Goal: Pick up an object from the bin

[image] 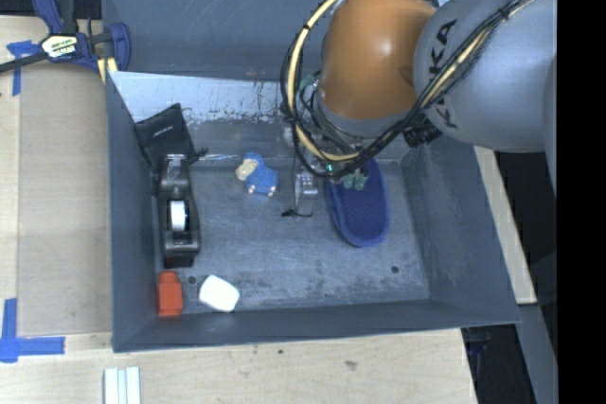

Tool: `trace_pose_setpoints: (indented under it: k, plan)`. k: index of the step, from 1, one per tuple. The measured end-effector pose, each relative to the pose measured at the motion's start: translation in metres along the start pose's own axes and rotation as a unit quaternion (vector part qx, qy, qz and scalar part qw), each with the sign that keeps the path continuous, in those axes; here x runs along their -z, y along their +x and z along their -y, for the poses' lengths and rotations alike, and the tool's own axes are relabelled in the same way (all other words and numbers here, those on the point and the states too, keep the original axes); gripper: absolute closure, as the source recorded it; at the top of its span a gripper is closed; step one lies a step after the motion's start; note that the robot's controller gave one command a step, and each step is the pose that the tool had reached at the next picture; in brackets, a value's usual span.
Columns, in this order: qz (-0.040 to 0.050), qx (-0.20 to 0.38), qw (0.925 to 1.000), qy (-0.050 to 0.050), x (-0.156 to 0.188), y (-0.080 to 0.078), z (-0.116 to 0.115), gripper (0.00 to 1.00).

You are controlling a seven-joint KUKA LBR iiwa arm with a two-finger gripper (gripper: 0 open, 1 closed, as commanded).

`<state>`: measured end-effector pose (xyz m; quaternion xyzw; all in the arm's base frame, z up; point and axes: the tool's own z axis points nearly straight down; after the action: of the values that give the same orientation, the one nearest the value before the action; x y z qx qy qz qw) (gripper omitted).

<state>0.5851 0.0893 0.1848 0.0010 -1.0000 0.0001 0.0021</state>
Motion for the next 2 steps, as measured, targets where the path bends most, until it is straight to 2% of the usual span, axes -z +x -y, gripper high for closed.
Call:
trace_pose_setpoints:
  k: [1, 2]
  plan:
    - [0.0032, -0.044, 0.9990, 0.000, -0.061, -0.042, 0.010, 0.00]
    - [0.0013, -0.204, 0.9790, 0.000, -0.086, -0.031, 0.014, 0.00]
